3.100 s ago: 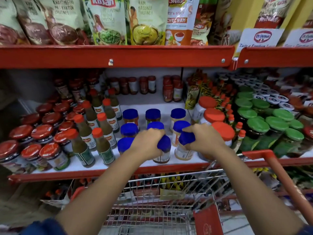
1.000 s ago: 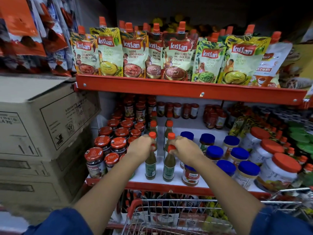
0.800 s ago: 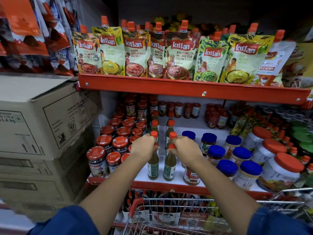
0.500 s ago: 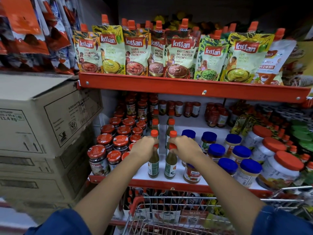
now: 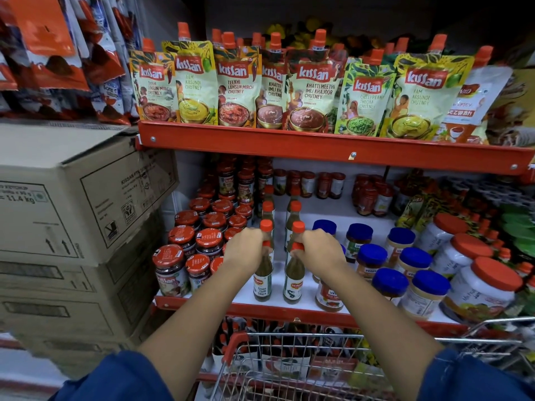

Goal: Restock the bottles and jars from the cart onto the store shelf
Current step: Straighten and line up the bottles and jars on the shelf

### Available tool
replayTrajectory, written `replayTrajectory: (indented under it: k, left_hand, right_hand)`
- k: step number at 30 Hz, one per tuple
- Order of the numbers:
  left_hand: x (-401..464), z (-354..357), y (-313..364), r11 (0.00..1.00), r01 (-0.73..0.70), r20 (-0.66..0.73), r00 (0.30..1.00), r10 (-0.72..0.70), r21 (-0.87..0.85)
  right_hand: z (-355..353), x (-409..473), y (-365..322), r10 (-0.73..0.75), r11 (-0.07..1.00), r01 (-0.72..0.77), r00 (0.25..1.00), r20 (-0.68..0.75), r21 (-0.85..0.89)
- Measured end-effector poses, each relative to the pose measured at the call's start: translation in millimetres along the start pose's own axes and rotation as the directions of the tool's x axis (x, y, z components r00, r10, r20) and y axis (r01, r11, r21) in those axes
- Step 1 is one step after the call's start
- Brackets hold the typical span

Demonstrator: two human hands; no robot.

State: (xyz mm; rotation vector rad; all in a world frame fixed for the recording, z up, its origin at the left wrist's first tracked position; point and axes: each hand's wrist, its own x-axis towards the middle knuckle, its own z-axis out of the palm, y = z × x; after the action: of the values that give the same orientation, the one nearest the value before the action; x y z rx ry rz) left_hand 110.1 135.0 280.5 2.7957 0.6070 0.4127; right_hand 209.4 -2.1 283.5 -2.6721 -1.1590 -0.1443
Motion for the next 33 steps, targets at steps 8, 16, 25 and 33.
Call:
replayTrajectory:
  k: [8,16,25,33]
  left_hand:
    - [-3,4,2,1.0,0.011,-0.068,0.998,-0.012,-0.013]
    - [-5,5,6,0.999,0.045,-0.096,0.994,-0.046,-0.004]
    - [-13,12,12,0.997,0.073,-0.144,0.987,-0.074,-0.016]
    - [-48,53,46,0.999,-0.039,-0.262,0.964,0.043,0.021]
  right_hand:
    - [-1,-2,0,0.054,0.997,-0.051,0.998,-0.036,0.061]
    - [-2,-3,-4,0.109,0.989,-0.106,0.994,-0.03,0.103]
    - [-2,-10,0,0.072,0.995,-0.071,0.997,-0.02,0.076]
    - [11,-55,34,0.002,0.971,0.01,0.999,-0.05,0.238]
